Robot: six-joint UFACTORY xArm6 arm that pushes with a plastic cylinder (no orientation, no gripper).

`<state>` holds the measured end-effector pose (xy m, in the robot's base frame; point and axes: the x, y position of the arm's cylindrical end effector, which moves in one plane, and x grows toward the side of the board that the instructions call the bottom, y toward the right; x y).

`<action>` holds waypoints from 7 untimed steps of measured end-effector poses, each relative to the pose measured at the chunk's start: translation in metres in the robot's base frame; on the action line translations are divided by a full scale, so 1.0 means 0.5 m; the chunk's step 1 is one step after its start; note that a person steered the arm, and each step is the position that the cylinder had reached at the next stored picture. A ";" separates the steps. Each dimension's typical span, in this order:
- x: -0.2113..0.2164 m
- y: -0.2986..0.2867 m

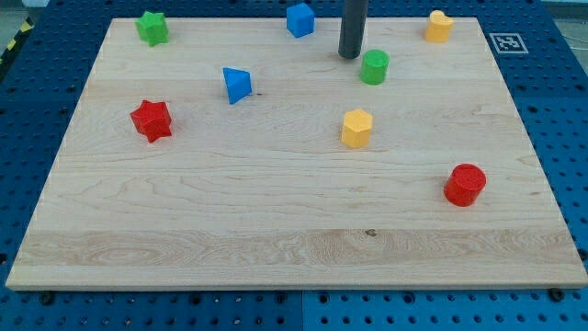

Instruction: Place the green circle to the top of the red circle

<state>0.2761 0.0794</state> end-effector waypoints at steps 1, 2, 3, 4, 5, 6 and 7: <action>0.000 0.000; 0.001 0.000; 0.022 0.010; 0.022 0.010; 0.044 0.015; 0.070 0.014; 0.076 0.036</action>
<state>0.3141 0.0975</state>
